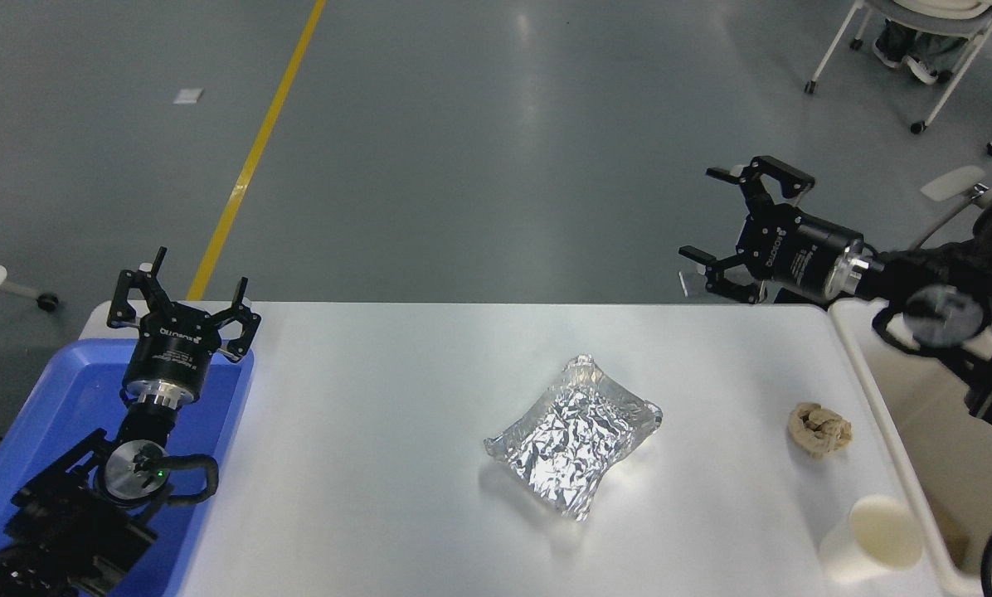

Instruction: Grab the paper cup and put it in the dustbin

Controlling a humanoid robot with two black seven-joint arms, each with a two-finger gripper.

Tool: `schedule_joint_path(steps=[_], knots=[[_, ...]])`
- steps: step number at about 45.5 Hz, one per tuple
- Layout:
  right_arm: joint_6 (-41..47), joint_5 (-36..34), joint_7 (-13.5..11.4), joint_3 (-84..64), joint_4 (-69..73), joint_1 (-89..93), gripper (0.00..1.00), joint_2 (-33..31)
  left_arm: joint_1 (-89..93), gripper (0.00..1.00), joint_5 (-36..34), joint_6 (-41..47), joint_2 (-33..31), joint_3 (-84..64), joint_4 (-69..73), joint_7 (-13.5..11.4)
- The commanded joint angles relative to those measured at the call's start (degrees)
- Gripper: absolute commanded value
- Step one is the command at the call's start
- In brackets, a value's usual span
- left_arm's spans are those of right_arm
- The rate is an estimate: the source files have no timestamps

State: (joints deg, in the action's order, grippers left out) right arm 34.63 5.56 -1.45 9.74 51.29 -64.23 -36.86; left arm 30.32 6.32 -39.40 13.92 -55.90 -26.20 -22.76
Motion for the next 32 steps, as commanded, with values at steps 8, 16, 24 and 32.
schedule_joint_path(steps=[8, 16, 24, 32], knots=[[6.42, 10.26, -1.72, -49.53, 16.02, -38.14, 1.00, -2.61, 0.09, 1.00, 0.00, -0.06, 0.05, 0.00, -0.08, 0.00], [10.01, 9.03, -1.63, -62.90, 26.75, -54.94, 1.00, 3.18, 0.00, 1.00, 0.00, -0.06, -0.03, 0.00, 0.01, 0.00], [10.37, 4.38, -1.37, -71.34, 33.87, -67.07, 1.00, 9.43, 0.00, 1.00, 0.00, -0.06, 0.05, 0.00, 0.01, 0.00], [10.37, -7.22, -1.28, -73.20, 35.72, -74.72, 1.00, 15.67, 0.00, 1.00, 0.00, -0.06, -0.03, 0.00, 0.00, 0.09]])
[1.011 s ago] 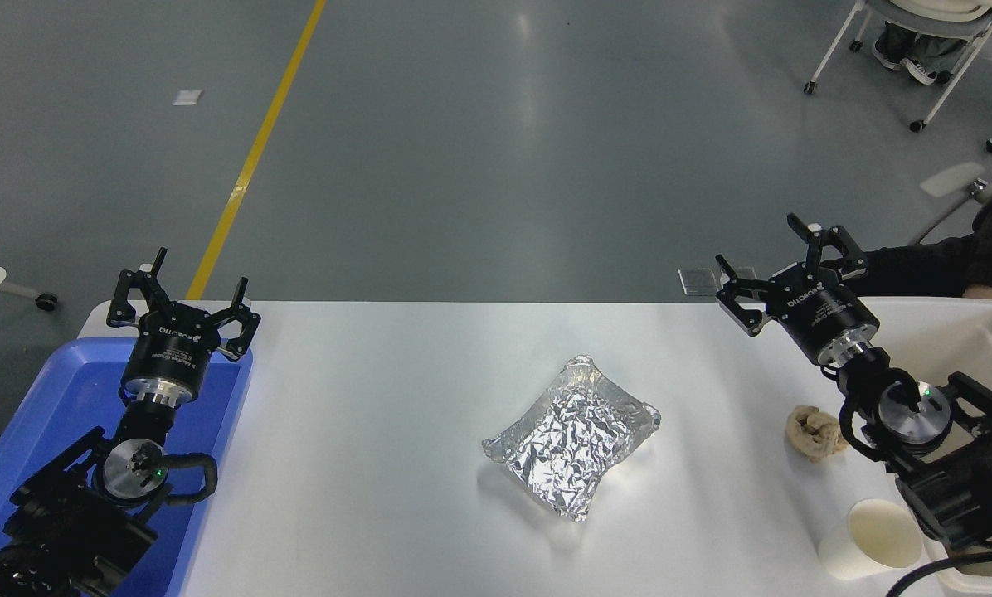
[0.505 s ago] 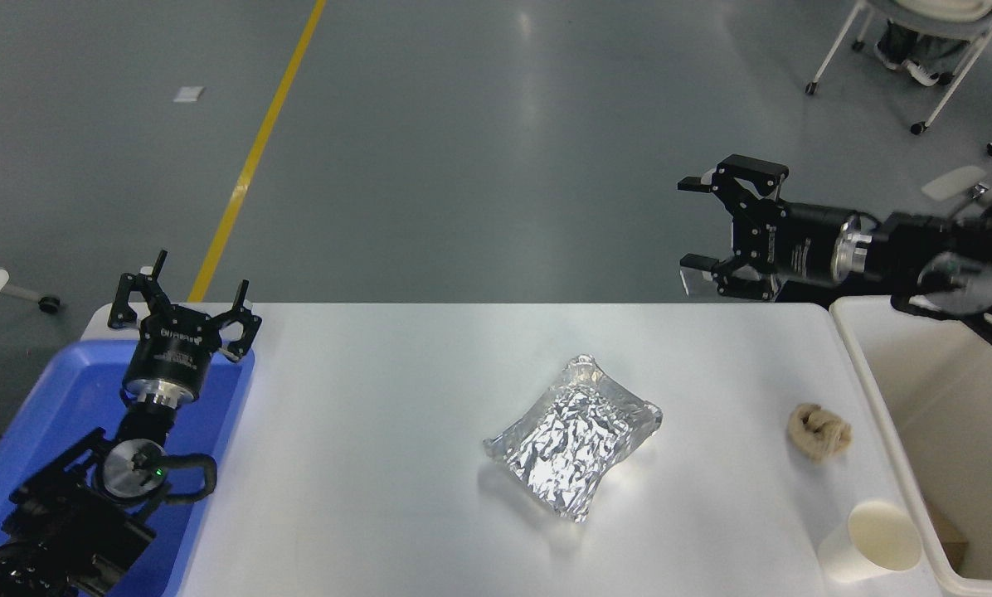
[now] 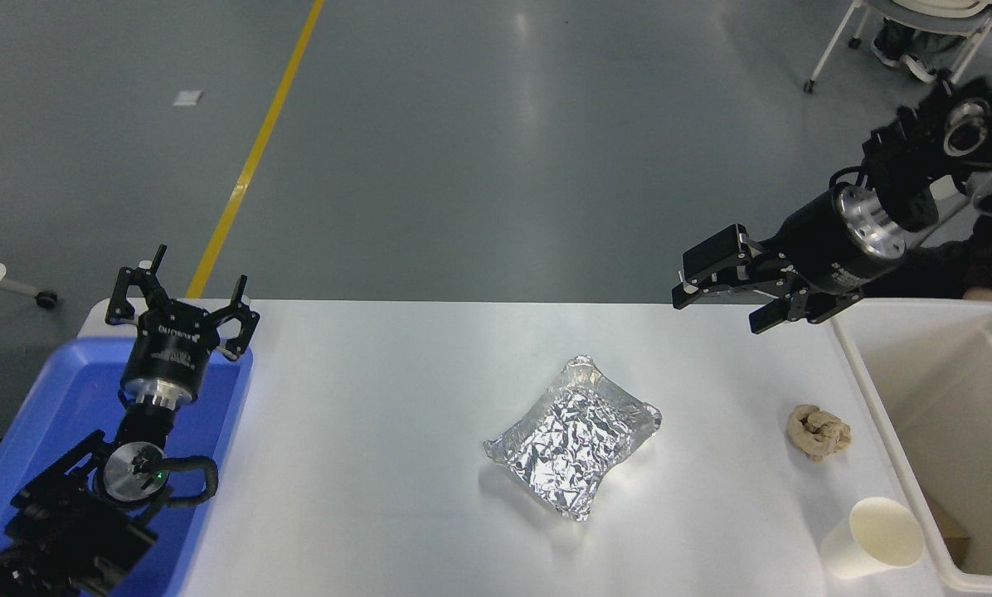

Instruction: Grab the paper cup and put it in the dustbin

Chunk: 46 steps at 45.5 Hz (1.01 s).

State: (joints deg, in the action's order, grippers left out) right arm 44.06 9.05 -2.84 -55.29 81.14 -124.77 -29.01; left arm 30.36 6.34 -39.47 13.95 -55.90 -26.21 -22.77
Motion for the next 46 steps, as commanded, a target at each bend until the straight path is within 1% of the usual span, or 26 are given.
schedule_joint_path(steps=[1, 4, 8, 23, 30, 33, 37, 42, 46], knots=[[0.94, -12.02, 0.12, -8.16, 5.96, -14.71, 1.00, 8.52, 0.05, 1.00, -0.01, 0.01, 0.02, 0.00, 0.02, 0.09], [0.94, -15.80, 0.12, -8.16, 6.74, -16.38, 1.00, 10.10, 0.05, 1.00, -0.01, 0.01, -0.07, 0.00, 0.02, 0.09], [0.94, -17.66, 0.12, -8.60, 9.29, -19.63, 1.00, 10.90, -0.03, 1.00, -0.10, 0.01, -0.07, 0.00, -0.07, 0.09], [0.94, -17.57, 0.12, -10.18, 11.85, -22.71, 1.00, 10.20, -0.03, 1.00, -0.01, 0.10, -0.07, 0.00, 0.02, 0.00], [0.94, -16.26, -0.32, -10.62, 12.46, -22.71, 1.00, 7.57, -0.03, 1.00, -0.01, 0.10, -0.07, -0.09, 0.02, -0.08], [0.94, -12.75, -0.49, -12.99, 12.55, -22.62, 1.00, 5.63, -0.03, 1.00, -0.01, 0.10, -0.07, -0.09, 0.02, -0.08], [0.94, -4.15, -0.58, -16.42, 12.55, -22.27, 1.00, 1.95, -0.03, 1.00, -0.01, 0.10, -0.07, -0.09, 0.02, -0.08], [0.94, 7.10, -0.50, -21.77, 12.55, -21.83, 1.00, -5.61, -0.03, 1.00, -0.01, 0.10, 0.02, -0.09, 0.02, -0.08], [0.94, 14.66, -0.50, -25.64, 12.46, -20.78, 1.00, -11.67, -0.03, 1.00, -0.01, 0.10, 0.02, -0.09, 0.02, -0.08]])
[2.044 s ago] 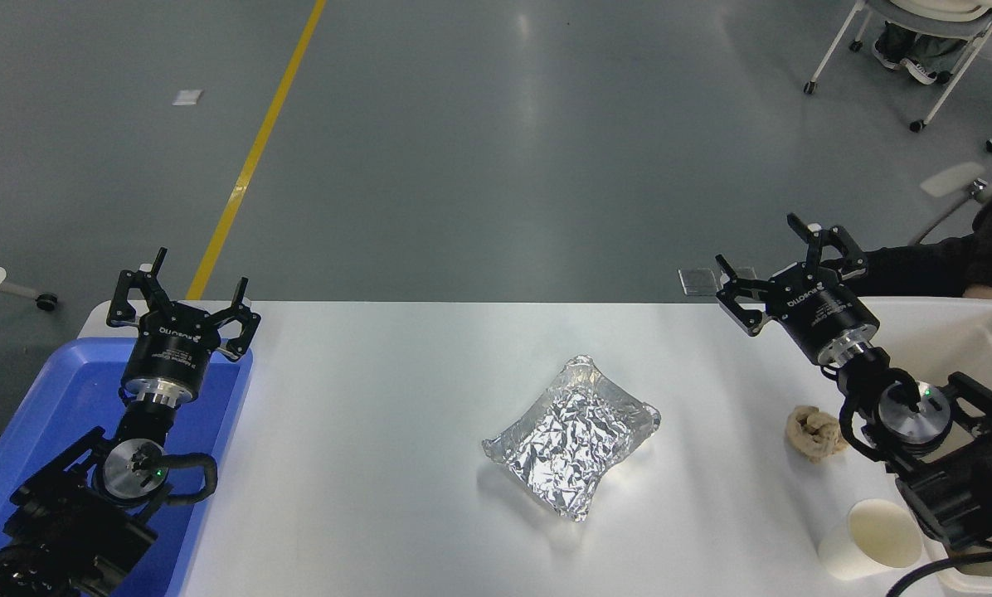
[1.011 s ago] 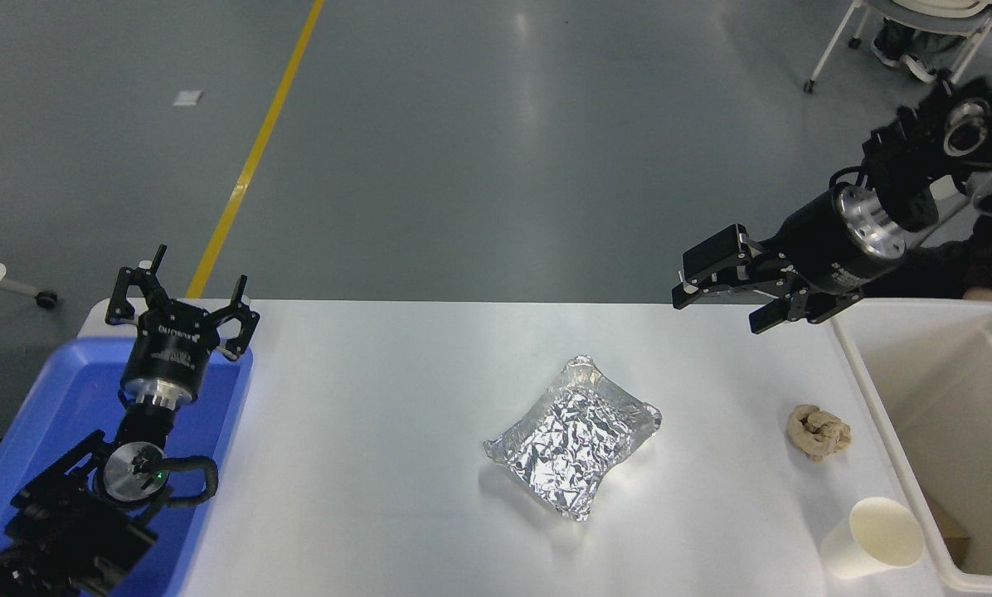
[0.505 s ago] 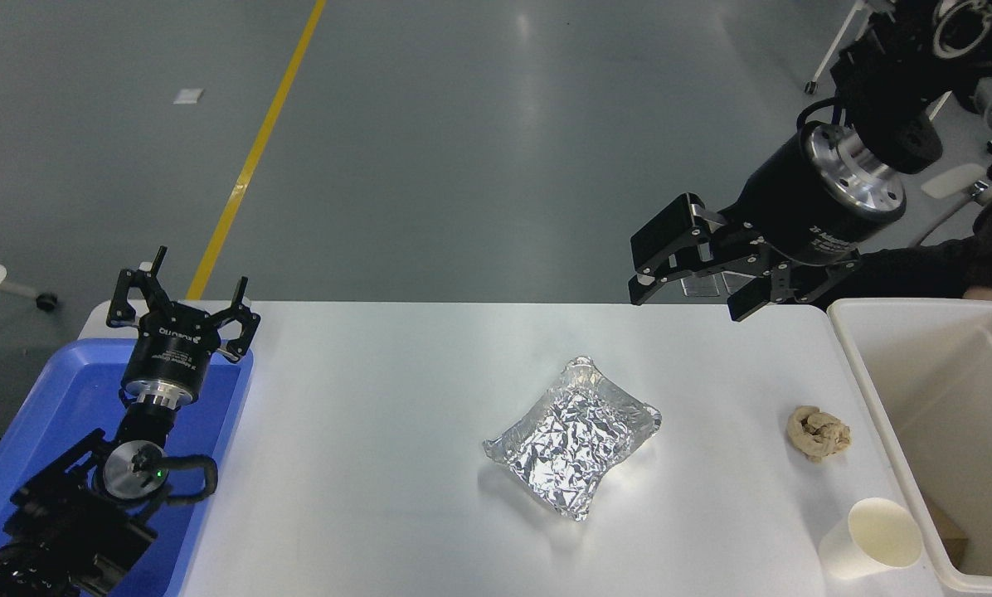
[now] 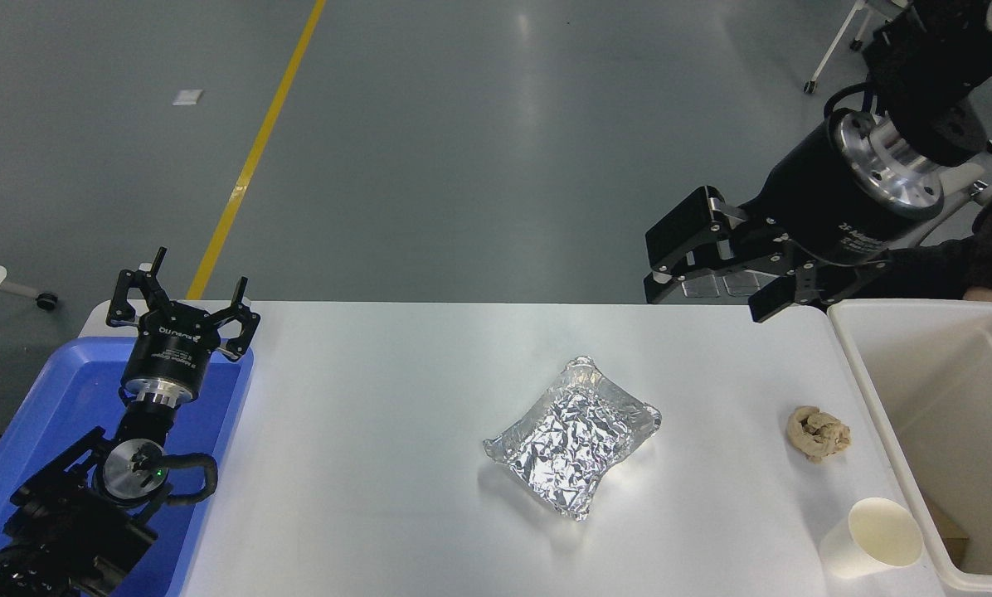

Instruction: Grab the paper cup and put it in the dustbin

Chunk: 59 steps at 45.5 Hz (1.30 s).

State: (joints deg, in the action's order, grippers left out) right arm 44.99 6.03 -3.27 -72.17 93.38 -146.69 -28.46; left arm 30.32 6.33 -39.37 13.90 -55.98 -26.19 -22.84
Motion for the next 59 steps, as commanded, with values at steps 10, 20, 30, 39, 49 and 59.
schedule_joint_path(steps=[10, 20, 30, 39, 49, 59], knots=[[0.01, 33.16, 0.19, -12.82, 0.13, 6.33, 1.00, -26.19, 0.01, 1.00, 0.00, -0.01, -0.01, 0.00, 0.00, -0.01], [0.01, 40.81, 0.72, -9.93, -1.45, 18.01, 1.00, -38.67, 0.01, 1.00, 0.00, -0.01, 0.07, 0.00, 0.00, -0.01], [-3.68, 43.54, 1.51, 3.86, -3.21, 34.96, 1.00, -45.98, 0.01, 1.00, 0.00, -0.01, 0.07, 0.00, 0.00, -0.01], [-8.95, 43.72, 1.42, 15.47, -5.40, 47.45, 1.00, -42.91, 0.01, 1.00, 0.00, -0.01, 0.07, 0.00, 0.00, -0.01], [-15.10, 43.72, 1.42, 23.21, -9.45, 58.18, 1.00, -38.25, 0.01, 1.00, 0.00, -0.01, -0.01, 0.00, 0.00, -0.01], [-18.71, 43.72, 1.42, 29.27, -13.31, 66.44, 1.00, -34.29, 0.01, 1.00, 0.00, -0.01, -0.01, 0.00, -0.09, -0.01]])
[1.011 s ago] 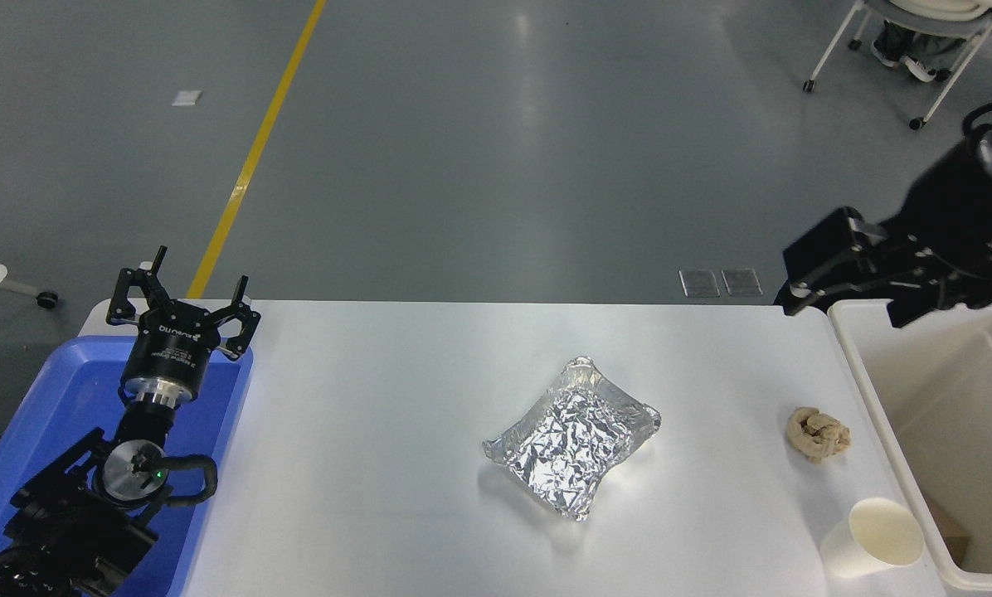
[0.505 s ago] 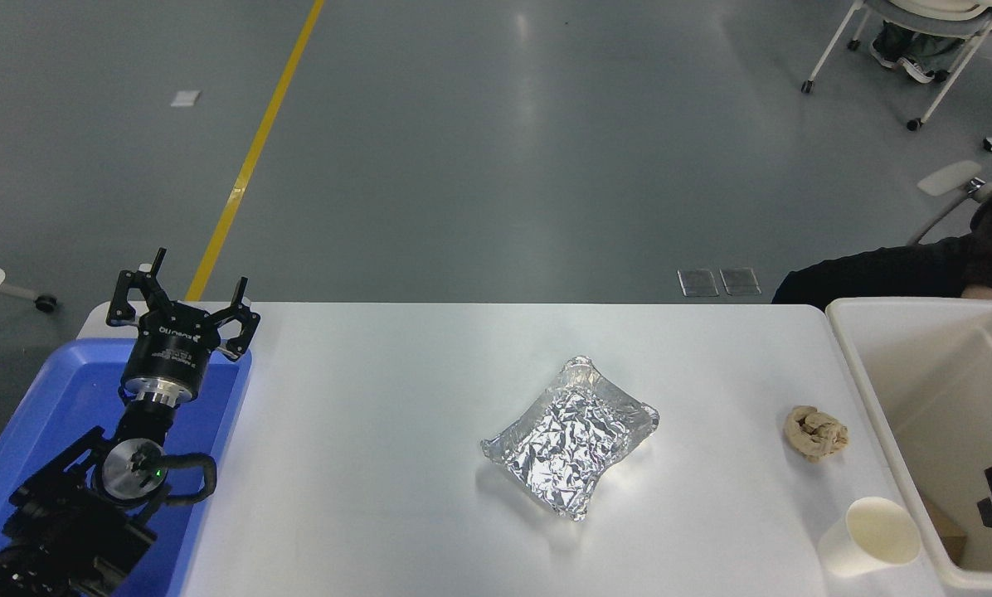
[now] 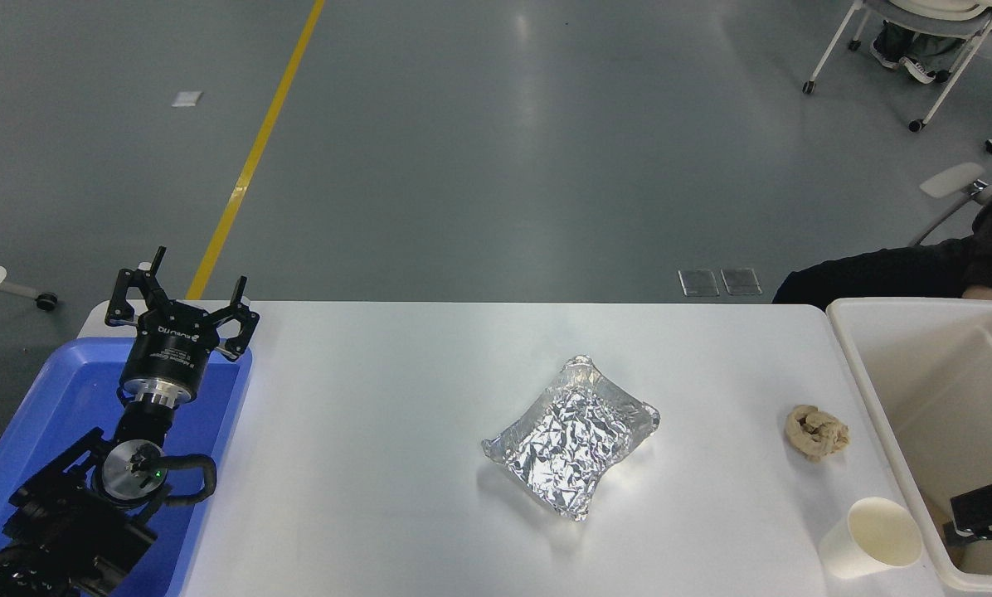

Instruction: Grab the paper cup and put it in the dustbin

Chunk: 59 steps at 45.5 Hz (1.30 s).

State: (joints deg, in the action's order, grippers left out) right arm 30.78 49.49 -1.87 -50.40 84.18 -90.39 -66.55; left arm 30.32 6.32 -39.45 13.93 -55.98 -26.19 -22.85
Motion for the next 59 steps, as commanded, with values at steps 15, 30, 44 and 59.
schedule_joint_path(steps=[15, 30, 44, 59], knots=[[-6.35, 0.25, 0.11, 19.02, -10.01, 24.12, 1.00, 9.50, 0.09, 1.00, 0.01, -0.02, -0.04, 0.08, 0.00, 0.00], [-6.96, 0.25, 1.42, 21.92, -12.20, 28.08, 0.53, 10.03, 0.00, 1.00, 0.01, -0.02, 0.05, 0.08, 0.00, 0.00], [-7.05, 1.48, 3.36, 21.84, -12.47, 28.17, 0.00, 10.65, 0.00, 1.00, 0.01, -0.02, 0.05, 0.08, -0.08, 0.00], [-6.97, 1.48, 3.71, 21.84, -12.47, 27.73, 0.00, 10.21, 0.00, 1.00, 0.01, -0.02, -0.04, 0.08, 0.00, 0.00]])
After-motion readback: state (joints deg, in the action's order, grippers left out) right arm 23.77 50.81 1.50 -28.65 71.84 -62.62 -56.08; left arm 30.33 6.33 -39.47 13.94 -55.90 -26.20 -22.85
